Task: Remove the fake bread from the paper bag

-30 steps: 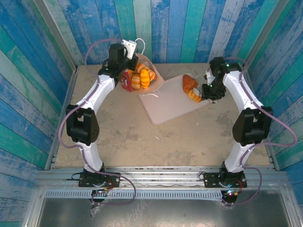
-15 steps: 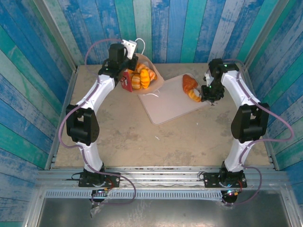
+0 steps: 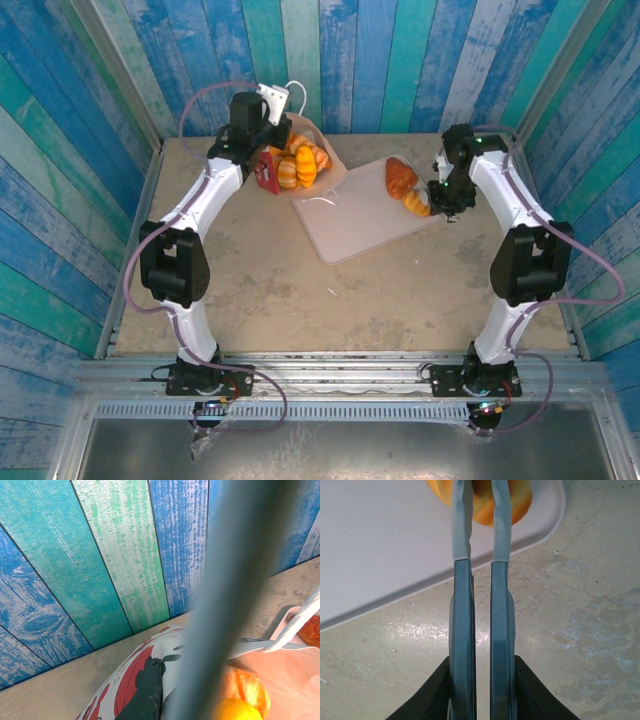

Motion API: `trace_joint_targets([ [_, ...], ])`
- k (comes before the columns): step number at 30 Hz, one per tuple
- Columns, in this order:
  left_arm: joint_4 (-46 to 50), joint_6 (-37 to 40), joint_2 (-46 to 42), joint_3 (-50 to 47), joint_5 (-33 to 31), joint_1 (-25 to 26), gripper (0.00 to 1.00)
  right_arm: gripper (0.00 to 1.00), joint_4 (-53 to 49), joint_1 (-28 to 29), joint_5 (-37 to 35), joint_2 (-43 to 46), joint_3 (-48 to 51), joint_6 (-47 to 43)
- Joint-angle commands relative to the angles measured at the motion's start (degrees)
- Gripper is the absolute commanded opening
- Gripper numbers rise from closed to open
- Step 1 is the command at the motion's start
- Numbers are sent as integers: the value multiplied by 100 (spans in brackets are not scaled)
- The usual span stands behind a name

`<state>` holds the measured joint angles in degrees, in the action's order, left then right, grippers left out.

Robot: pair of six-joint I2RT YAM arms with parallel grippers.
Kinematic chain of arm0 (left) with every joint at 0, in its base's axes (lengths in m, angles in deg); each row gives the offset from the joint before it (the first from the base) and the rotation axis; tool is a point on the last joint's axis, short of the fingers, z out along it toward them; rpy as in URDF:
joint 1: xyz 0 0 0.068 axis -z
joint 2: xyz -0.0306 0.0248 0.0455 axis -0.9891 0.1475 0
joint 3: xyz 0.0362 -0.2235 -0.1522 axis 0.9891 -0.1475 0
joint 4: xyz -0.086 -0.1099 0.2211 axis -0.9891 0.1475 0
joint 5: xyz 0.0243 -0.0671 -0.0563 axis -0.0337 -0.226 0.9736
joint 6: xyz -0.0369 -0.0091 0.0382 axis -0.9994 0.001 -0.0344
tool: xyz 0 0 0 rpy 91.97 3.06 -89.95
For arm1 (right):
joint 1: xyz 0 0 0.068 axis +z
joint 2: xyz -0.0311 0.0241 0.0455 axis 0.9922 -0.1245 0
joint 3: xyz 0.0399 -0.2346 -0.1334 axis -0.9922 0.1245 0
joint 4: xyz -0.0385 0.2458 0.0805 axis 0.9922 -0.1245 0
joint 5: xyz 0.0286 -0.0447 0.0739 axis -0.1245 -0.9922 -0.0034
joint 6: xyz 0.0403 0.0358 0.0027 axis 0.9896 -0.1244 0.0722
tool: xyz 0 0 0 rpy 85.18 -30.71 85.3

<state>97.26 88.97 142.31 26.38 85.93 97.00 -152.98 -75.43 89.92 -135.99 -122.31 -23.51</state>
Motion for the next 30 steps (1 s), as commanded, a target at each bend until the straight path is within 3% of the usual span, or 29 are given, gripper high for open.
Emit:
trace_joint_targets([
  [1, -7, -30, 228, 130, -27, 25, 0, 27, -50, -11, -242, 323, 64, 205],
  [12, -22, -36, 205, 96, -10, 20, 0, 28, 51, 5, -156, 140, 206, 406],
  [30, -25, -17, 228, 120, -3, 25, 0, 41, 32, 5, -216, -97, -33, 449],
])
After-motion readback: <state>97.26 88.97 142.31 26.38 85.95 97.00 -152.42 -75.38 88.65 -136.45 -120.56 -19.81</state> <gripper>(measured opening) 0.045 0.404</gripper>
